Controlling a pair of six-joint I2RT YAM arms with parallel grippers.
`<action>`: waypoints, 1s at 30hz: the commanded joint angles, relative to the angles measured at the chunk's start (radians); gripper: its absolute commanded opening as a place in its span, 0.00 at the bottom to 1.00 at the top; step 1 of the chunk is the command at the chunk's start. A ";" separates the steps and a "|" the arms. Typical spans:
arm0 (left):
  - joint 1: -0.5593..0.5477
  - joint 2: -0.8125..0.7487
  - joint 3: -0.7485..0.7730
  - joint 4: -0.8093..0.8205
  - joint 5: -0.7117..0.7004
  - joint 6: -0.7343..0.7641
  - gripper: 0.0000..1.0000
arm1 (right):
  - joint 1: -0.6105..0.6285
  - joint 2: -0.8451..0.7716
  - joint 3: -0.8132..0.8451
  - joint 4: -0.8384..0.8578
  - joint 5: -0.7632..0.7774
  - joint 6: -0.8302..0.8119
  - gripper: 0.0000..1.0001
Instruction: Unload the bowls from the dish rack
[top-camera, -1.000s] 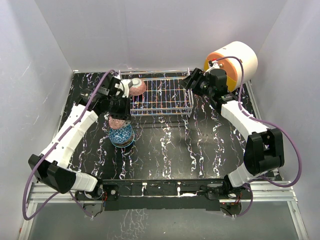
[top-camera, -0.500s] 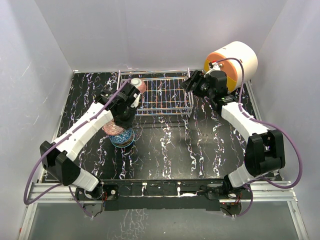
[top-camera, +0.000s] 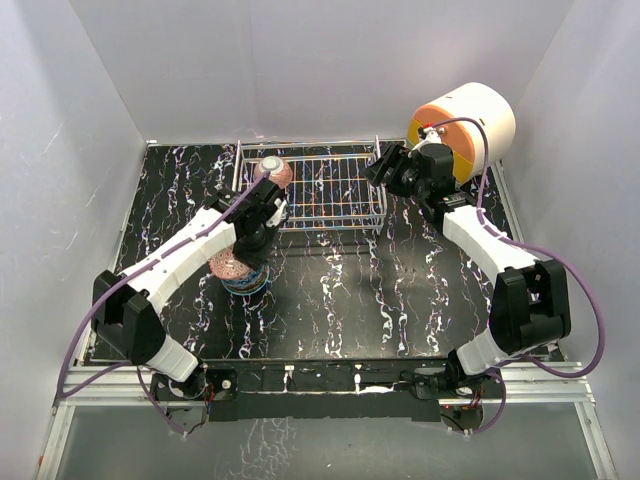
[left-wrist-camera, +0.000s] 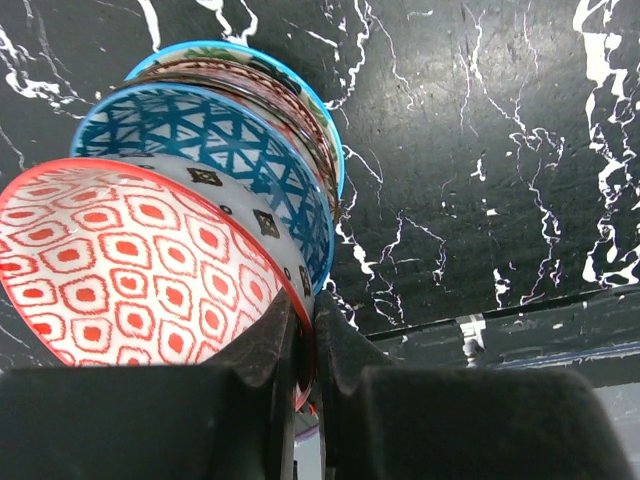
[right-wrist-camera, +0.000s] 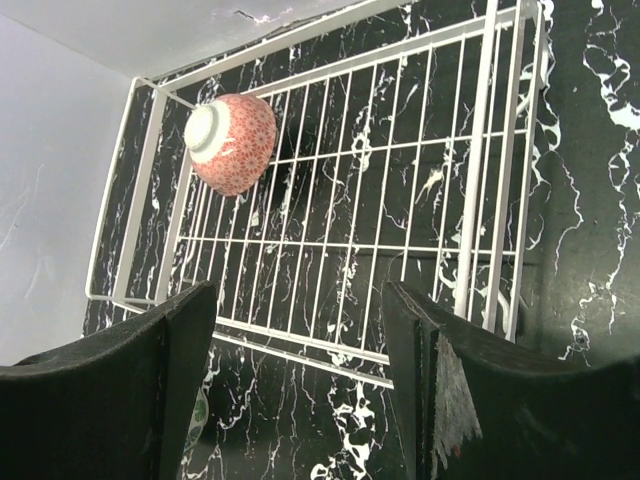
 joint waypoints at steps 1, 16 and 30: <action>-0.003 -0.018 -0.039 0.041 0.044 0.014 0.00 | 0.002 -0.047 -0.006 0.022 0.016 -0.022 0.70; -0.003 0.048 -0.074 0.084 0.016 0.034 0.12 | 0.001 -0.076 -0.006 -0.031 0.080 -0.082 0.70; -0.004 -0.073 0.027 0.087 0.101 0.022 0.49 | 0.052 0.034 0.135 -0.109 0.110 -0.172 0.77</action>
